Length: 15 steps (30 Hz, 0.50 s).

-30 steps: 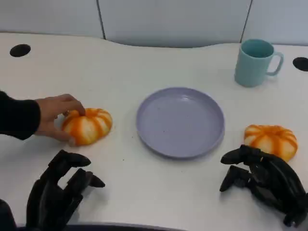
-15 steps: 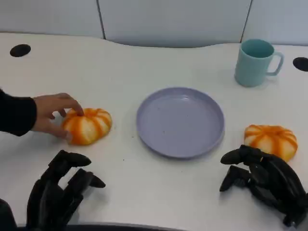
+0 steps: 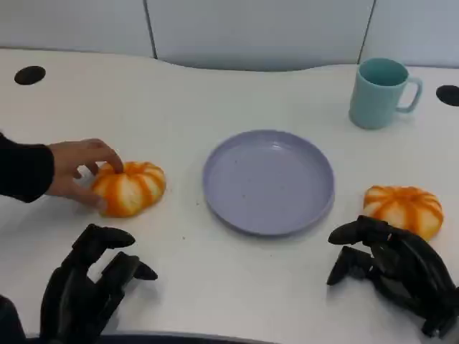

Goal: Grasp the bread from the table and place it into the plate.

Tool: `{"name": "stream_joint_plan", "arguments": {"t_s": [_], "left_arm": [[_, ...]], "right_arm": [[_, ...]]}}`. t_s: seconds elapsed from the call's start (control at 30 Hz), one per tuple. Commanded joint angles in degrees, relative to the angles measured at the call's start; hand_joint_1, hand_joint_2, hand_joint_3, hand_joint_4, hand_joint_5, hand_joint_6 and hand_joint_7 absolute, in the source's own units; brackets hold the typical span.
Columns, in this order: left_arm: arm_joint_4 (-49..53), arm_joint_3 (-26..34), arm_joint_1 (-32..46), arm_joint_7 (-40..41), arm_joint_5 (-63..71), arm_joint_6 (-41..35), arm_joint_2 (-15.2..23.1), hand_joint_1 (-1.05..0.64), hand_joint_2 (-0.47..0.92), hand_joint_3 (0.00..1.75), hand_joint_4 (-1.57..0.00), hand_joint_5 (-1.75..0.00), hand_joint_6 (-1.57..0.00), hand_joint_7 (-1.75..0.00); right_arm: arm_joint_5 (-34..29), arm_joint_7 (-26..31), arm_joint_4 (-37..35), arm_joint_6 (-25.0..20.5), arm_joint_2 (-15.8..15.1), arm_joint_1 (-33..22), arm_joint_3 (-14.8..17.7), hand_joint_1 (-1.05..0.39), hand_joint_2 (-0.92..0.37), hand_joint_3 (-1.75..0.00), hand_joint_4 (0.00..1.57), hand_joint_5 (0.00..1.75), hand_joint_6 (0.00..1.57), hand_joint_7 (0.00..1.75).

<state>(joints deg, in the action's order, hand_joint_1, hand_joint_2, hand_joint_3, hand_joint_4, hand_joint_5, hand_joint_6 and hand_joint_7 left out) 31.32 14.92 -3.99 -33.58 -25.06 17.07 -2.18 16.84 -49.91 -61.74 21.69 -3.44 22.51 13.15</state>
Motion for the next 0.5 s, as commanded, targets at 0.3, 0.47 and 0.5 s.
{"name": "stream_joint_plan", "arguments": {"t_s": [0.3,0.47,0.5], "left_arm": [[-0.6,0.2,0.6,0.3,0.5,0.5,1.1,-0.62,0.92,0.03,-0.34,-1.75,-0.23,-1.62],[-0.3,0.4,0.4,0.1,0.3,0.5,1.0,-0.63,0.92,0.03,-0.35,-1.75,-0.22,-1.61],[-0.4,0.4,0.4,0.0,0.1,0.3,0.9,-0.62,0.92,0.03,-0.35,-1.75,-0.23,-1.61]], "right_arm": [[0.0,-0.3,-2.0,-1.3,-0.1,-1.3,0.3,-0.51,-0.92,-0.1,0.69,1.36,0.78,0.82],[-0.7,0.9,-1.4,-1.3,-0.2,-1.4,-0.2,-0.52,-0.92,-0.09,0.69,1.37,0.78,0.8],[-0.8,0.8,-1.0,-1.0,-0.3,-1.5,-0.4,-0.52,-0.92,-0.1,0.68,1.37,0.78,0.82]]}}
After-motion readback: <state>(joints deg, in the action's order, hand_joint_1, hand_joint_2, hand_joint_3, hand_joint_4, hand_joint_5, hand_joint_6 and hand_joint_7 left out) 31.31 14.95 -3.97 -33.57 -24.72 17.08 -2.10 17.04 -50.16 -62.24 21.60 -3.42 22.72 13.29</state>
